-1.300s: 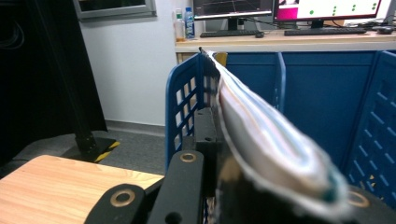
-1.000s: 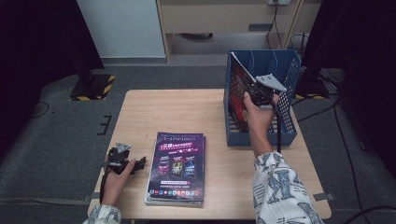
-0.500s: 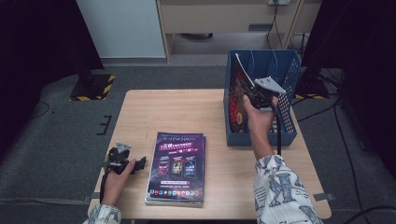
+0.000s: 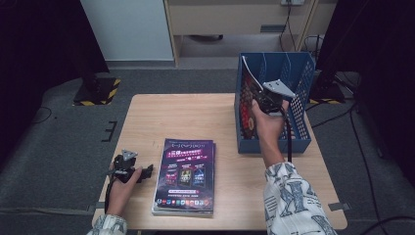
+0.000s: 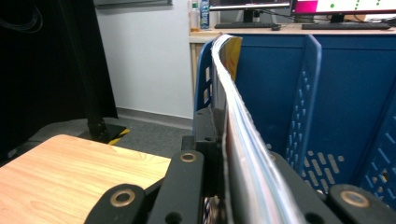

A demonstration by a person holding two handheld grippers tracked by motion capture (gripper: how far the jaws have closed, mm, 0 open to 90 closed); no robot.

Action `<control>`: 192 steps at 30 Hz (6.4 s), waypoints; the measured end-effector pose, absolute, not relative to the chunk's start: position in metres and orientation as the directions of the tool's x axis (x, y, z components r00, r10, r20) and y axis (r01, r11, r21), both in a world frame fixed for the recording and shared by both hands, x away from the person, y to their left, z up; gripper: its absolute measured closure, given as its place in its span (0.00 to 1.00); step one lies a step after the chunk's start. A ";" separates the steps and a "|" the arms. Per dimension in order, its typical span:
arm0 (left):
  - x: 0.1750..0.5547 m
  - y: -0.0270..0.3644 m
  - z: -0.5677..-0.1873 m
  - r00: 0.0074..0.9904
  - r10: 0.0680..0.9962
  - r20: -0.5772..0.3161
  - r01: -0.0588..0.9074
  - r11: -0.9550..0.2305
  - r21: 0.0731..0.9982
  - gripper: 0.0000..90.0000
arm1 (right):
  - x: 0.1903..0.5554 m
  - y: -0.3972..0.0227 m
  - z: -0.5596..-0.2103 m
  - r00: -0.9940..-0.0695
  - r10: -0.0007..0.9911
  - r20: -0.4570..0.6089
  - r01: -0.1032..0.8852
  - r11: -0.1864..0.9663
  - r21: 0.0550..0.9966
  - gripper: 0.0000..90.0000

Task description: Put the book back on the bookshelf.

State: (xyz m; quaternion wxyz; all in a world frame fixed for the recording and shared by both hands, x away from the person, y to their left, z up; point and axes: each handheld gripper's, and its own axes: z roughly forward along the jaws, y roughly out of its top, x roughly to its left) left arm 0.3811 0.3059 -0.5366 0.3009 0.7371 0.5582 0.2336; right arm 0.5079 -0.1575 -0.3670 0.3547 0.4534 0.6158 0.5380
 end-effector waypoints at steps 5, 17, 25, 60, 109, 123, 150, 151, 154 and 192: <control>0.381 0.306 -0.537 0.268 0.963 0.009 0.682 -0.196 0.704 0.03 | 0.508 -0.158 -0.365 -0.315 0.948 0.041 0.170 0.014 0.985 0.97; 0.381 0.306 -0.537 0.273 0.962 0.009 0.682 -0.200 0.704 0.03 | 0.520 -0.155 -0.357 -0.238 0.971 0.024 0.159 0.015 0.987 0.97; 0.381 0.305 -0.537 0.276 0.961 0.008 0.680 -0.201 0.705 0.03 | 0.527 -0.141 -0.365 -0.238 0.971 0.004 0.163 0.036 0.986 0.97; 0.381 0.304 -0.537 0.277 0.961 0.009 0.681 -0.202 0.704 0.03 | 0.502 -0.129 -0.376 -0.342 0.938 0.050 0.192 0.018 0.981 0.29; 0.363 0.307 -0.509 0.313 0.949 -0.026 0.567 -0.164 0.808 0.27 | 0.398 -0.154 -0.449 -0.586 0.807 0.070 0.321 0.152 0.935 0.34; 0.350 0.248 -0.494 0.502 0.864 -0.027 0.515 -0.273 0.813 0.55 | 0.377 -0.118 -0.477 -0.706 0.703 0.087 0.346 0.236 0.908 0.59; 0.368 0.249 -0.513 0.503 0.853 -0.139 0.577 -0.211 0.789 0.56 | 0.377 -0.098 -0.496 -0.739 0.664 0.110 0.403 0.306 0.863 0.50; 0.368 0.250 -0.513 0.505 0.852 -0.139 0.575 -0.212 0.790 0.56 | 0.377 -0.098 -0.496 -0.739 0.664 0.110 0.403 0.306 0.863 0.50; 0.367 0.248 -0.512 0.509 0.852 -0.119 0.568 -0.229 0.791 0.56 | 0.377 -0.098 -0.497 -0.741 0.662 0.109 0.405 0.311 0.860 0.50; 0.365 0.225 -0.509 0.580 0.813 -0.046 0.527 -0.332 0.782 0.57 | 0.393 -0.087 -0.528 -0.738 0.611 0.286 0.557 0.313 0.769 0.22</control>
